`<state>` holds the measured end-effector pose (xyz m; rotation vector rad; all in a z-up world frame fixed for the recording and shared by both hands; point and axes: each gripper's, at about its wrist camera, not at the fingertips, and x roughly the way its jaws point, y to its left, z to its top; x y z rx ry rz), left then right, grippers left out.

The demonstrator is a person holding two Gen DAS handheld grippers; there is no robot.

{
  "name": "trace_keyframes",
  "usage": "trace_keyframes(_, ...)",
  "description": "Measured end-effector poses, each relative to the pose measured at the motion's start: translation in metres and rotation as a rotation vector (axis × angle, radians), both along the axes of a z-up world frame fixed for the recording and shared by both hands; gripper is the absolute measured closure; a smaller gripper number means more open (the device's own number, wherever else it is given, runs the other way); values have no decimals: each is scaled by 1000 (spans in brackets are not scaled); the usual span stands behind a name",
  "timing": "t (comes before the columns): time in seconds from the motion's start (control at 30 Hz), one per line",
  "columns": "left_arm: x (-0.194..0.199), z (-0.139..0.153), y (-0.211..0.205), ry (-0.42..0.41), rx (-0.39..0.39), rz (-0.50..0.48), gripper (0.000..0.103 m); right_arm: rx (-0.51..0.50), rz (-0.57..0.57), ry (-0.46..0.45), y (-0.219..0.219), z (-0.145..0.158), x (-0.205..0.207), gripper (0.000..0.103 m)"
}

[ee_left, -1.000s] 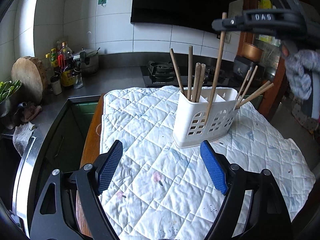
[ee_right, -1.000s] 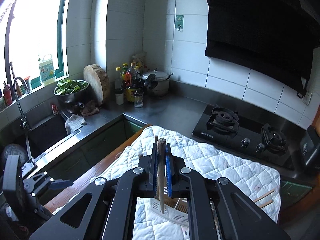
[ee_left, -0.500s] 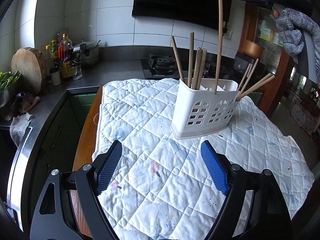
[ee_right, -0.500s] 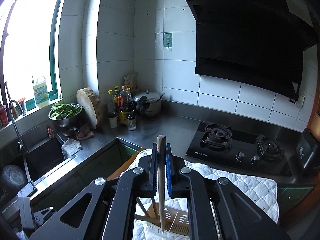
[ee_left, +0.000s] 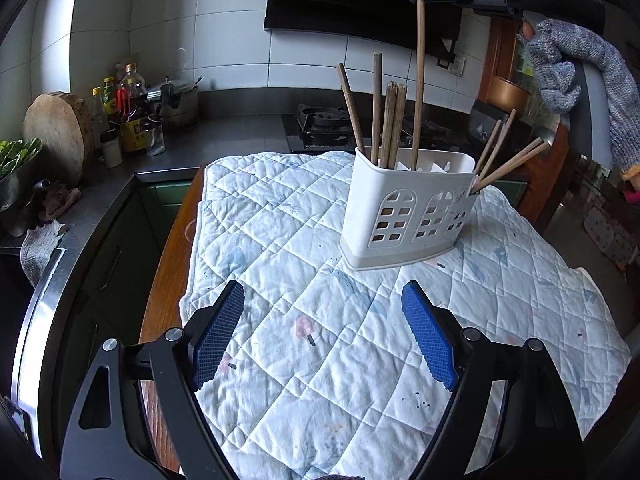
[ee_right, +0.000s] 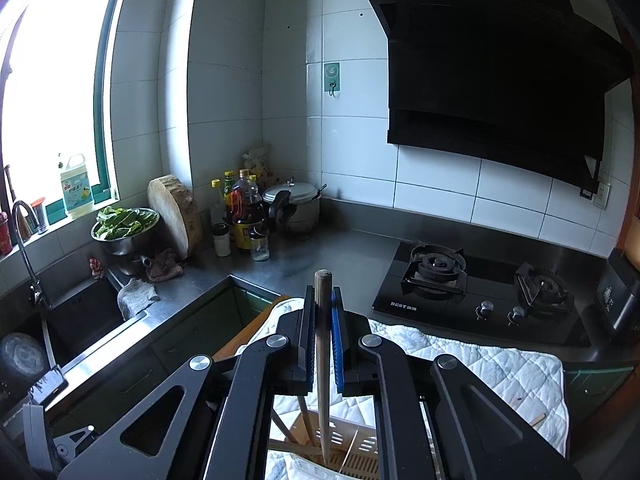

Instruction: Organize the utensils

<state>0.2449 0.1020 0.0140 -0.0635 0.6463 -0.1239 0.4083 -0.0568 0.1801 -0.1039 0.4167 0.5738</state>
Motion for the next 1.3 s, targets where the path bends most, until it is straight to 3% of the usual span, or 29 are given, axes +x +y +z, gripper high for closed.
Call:
trace_keyframes(0.37, -5, -4, 1, 1, -22, 34, 21, -31, -2, 69, -1, -37, -1, 94)
trace_keyframes(0.57, -13, -1, -1, -26, 1, 55, 20, -34, -12, 57, -14, -38, -19, 71)
trace_keyframes(0.63, -18, 1, -1, -38, 5, 64, 19, -35, -15, 50, -20, -37, -29, 58)
trace_keyframes(0.93, -39, 6, -8, -55, 5, 83, 19, -67, -62, 15, -56, -56, -100, 20)
trace_keyframes(1.1, -55, 2, -19, -43, 32, 64, 19, -120, -120, -9, -75, -82, -147, 11)
trace_keyframes(1.3, -74, -3, -34, -37, 71, 61, 19, -152, -190, 17, -97, -114, -185, 7)
